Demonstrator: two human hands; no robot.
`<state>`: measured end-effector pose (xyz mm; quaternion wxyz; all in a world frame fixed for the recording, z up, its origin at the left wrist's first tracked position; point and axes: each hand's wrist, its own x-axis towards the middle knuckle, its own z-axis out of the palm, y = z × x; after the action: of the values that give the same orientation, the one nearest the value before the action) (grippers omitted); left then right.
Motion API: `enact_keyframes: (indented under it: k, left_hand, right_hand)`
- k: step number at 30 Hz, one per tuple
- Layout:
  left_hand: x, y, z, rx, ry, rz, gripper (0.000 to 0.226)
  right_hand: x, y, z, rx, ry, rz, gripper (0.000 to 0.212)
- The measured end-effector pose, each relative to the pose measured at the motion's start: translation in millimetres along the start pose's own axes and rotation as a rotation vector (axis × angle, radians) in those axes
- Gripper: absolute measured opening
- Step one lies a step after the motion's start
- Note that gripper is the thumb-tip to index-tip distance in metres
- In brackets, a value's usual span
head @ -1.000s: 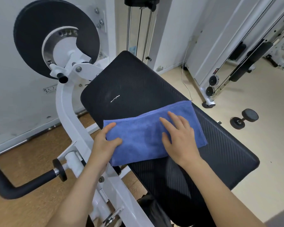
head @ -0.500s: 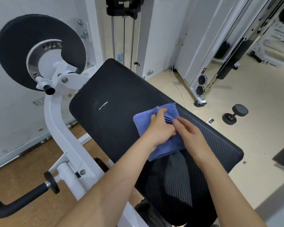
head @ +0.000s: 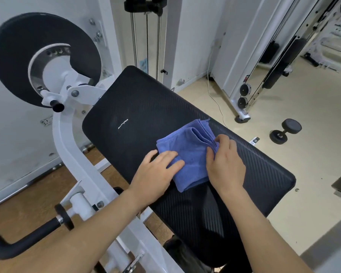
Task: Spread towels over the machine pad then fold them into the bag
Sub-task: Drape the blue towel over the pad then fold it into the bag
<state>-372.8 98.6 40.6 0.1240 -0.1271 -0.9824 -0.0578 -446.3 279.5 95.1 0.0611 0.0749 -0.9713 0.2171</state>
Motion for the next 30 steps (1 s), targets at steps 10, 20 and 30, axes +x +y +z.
enact_keyframes:
  k: [10, 20, 30]
  left_hand:
    - [-0.6, -0.3, 8.4, 0.231, -0.002, 0.102, 0.055]
    - [3.4, 9.6, 3.9, 0.101, 0.062, 0.115, 0.036]
    - [-57.5, 6.7, 16.2, -0.072, -0.074, -0.012, 0.059]
  right_hand:
    - [-2.1, 9.4, 16.8, -0.014, 0.17, -0.154, 0.021]
    - [-51.8, -1.5, -0.8, -0.224, -0.142, -0.614, 0.067]
    - [-85.6, 26.1, 19.7, -0.196, -0.294, -0.64, 0.048]
